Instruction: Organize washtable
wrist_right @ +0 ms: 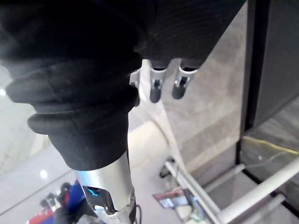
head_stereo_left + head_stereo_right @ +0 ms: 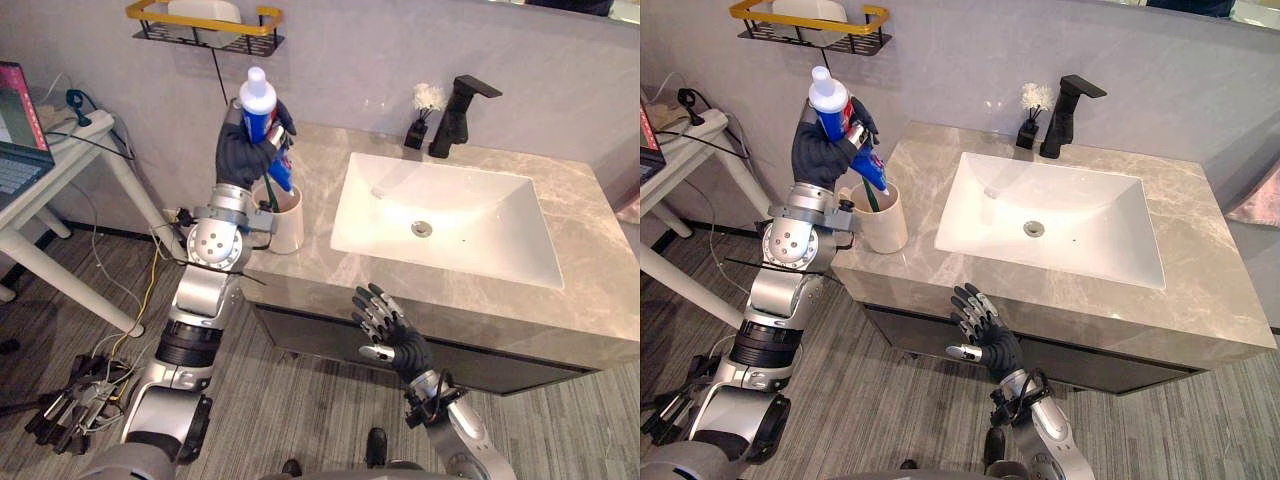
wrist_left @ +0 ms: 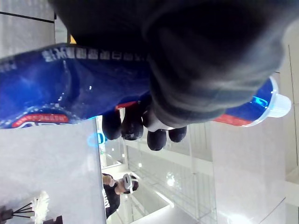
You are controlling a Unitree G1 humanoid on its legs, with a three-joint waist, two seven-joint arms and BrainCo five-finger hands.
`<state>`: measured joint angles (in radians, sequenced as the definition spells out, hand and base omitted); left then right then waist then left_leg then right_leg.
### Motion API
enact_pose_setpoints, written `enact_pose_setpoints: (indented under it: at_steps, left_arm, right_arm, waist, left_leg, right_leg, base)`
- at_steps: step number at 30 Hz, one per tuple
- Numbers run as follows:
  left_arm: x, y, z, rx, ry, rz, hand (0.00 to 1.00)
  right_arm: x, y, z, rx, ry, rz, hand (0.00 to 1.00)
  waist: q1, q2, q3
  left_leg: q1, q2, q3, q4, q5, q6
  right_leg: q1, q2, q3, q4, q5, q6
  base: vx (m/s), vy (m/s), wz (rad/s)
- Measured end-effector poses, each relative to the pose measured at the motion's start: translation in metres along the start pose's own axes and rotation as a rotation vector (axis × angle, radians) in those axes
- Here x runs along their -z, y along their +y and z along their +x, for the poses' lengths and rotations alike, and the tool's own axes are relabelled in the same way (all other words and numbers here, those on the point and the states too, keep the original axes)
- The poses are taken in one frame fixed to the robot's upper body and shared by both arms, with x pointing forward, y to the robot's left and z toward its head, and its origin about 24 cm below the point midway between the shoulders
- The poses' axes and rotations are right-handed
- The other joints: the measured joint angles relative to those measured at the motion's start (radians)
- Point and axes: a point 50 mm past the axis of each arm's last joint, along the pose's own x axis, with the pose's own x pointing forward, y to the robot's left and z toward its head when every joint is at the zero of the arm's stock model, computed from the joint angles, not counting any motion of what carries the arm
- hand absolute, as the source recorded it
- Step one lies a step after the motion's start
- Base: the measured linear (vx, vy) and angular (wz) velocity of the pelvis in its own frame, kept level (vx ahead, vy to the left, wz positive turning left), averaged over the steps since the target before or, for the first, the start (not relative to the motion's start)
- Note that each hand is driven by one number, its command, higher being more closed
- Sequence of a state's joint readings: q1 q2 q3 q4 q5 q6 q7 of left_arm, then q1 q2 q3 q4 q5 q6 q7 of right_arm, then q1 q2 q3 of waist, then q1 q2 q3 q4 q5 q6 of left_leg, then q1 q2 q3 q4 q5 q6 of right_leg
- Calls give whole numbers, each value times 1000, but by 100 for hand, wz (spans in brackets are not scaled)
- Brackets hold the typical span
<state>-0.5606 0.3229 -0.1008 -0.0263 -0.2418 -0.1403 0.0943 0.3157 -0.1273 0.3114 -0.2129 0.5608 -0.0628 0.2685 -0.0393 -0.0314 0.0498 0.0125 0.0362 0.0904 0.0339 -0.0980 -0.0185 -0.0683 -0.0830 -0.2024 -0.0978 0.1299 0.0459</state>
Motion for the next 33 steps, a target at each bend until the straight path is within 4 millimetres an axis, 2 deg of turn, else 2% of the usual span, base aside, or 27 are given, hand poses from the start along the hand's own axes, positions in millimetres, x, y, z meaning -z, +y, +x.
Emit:
enact_pose_setpoints:
  at_steps: [7, 24, 33]
  left_arm:
    - [1, -1, -1, -2, 6, -5, 100]
    - [0, 2, -4, -36, -5, -27, 100]
    - [-1, 10, -3, -79, -10, -20, 100]
  right_arm:
    - [0, 0, -2, 4, 0, 1, 0]
    - [2, 1, -5, -6, 7, 8, 0]
    - [2, 1, -5, -8, 8, 9, 0]
  waist:
    - [-1, -1, 25]
    - [-1, -5, 28]
    - [0, -5, 29]
  left_leg:
    - [0, 0, 5, 5, -5, 0]
    - [-14, 1, 16, 18, -21, 5]
    - [-15, 1, 15, 18, -21, 5]
  right_leg:
    - [0, 1, 11, 0, 1, 1]
    - [-5, 1, 14, 0, 1, 2]
    - [-5, 0, 13, 0, 1, 2]
  base:
    - [-1, 0, -1]
    - [-7, 1, -1]
    - [0, 0, 0]
